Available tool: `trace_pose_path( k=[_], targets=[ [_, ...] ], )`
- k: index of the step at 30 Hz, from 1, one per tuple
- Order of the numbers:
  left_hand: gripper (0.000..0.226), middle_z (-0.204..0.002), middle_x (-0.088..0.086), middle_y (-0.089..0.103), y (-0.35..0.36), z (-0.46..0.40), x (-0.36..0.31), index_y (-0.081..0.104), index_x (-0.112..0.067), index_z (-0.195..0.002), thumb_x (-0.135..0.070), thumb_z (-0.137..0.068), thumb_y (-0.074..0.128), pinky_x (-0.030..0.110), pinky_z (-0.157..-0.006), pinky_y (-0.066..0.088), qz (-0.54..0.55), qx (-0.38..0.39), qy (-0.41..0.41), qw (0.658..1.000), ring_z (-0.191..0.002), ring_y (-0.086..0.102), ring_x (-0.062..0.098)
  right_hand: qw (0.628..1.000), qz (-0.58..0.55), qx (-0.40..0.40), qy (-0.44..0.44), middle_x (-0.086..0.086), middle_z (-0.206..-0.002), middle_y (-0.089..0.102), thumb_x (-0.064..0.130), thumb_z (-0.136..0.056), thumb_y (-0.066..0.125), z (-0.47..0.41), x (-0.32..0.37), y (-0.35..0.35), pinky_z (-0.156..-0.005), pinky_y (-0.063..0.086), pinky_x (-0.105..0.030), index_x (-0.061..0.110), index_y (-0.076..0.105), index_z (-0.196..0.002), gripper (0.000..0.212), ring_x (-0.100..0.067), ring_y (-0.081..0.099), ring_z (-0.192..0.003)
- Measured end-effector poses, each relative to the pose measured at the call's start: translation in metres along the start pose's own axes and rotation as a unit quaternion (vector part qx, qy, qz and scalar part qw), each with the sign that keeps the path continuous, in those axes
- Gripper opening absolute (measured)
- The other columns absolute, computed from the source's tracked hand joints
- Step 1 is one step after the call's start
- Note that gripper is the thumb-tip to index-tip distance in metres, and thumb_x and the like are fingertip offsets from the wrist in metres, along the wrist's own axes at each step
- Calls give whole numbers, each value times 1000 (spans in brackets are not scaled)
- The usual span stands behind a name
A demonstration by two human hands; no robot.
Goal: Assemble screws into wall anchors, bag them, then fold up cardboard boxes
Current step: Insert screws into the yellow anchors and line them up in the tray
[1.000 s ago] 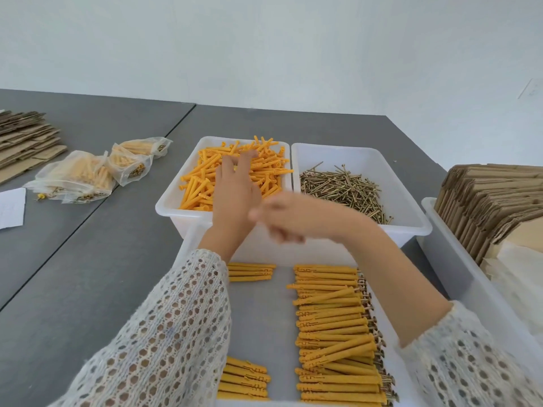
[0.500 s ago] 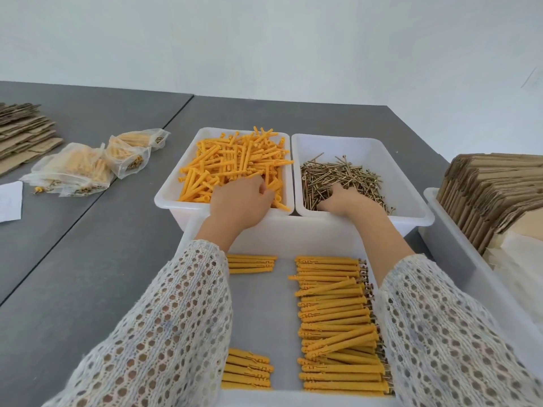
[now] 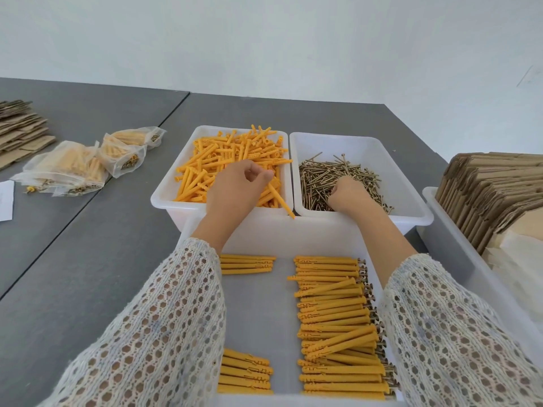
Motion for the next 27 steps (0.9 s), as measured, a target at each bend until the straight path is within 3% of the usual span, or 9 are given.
trace_pose_path(
  k=[5, 9, 11, 16, 19, 24, 27],
  targets=[
    [18, -84, -8, 65, -25, 2, 0, 67, -16, -94, -34, -93, 67, 8, -61, 41, 153, -100, -14, 983, -72, 54, 0, 999, 19, 29, 28, -2, -66, 42, 7, -86, 53, 2, -4, 7, -51, 31, -28, 12, 40, -66, 24, -17, 39, -57],
    [13, -73, -12, 56, -38, 7, 5, 65, -17, -93, -28, -90, 72, 7, -59, 41, 194, -159, -35, 967, -65, 49, -1, 997, 38, 52, 31, -3, -72, 47, 15, -89, 56, 2, -3, 10, -64, 40, -32, 12, 46, -72, 20, -18, 44, -63],
    [12, -72, -12, 55, -38, 7, 6, 66, -17, -93, -26, -89, 73, 8, -57, 40, 195, -159, -39, 967, -63, 49, 0, 996, 38, 66, 35, -3, -73, 46, 15, -90, 57, 5, -2, 10, -60, 38, -31, 12, 45, -72, 22, -17, 43, -62],
    [9, -69, -11, 59, -23, 4, -2, 69, -21, -87, -29, -88, 74, 10, -56, 41, 138, -101, 6, 985, -59, 50, -2, 997, 17, 51, 47, -4, -76, 45, 6, -86, 53, 6, -5, 7, -61, 39, -33, 11, 43, -73, 18, -18, 43, -65],
    [20, -68, -11, 60, -9, 1, -6, 65, -26, -78, -42, -90, 68, 29, -58, 46, 59, -41, 38, 997, -61, 52, 3, 999, 9, -19, 32, -3, -70, 41, 1, -83, 49, 8, -1, -5, -60, 36, -31, 12, 36, -69, 22, -20, 40, -63],
    [40, -66, -13, 49, 13, 9, -22, 41, -32, -63, -46, -99, 52, 27, -52, 32, -137, 25, 128, 982, -63, 50, 10, 991, -3, -132, 1, -8, -89, 55, 6, -86, 44, 21, 6, -30, -86, 46, -41, 10, 49, -94, 10, -29, 53, -82],
    [39, -70, -7, 47, 13, 13, -29, 48, -26, -70, -43, -104, 43, 30, -51, 30, -147, 21, 161, 976, -63, 47, 15, 988, -25, -151, 1, -10, -102, 61, 4, -89, 42, 26, 7, -36, -91, 48, -47, 9, 53, -107, 21, -30, 58, -96]
  ],
)
Point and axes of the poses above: each hand's wrist, its own z-axis away from the middle knuckle, its own y-axis out of the palm, x = y × z, the point moved 9 cm from there along -z, towards the middle knuckle
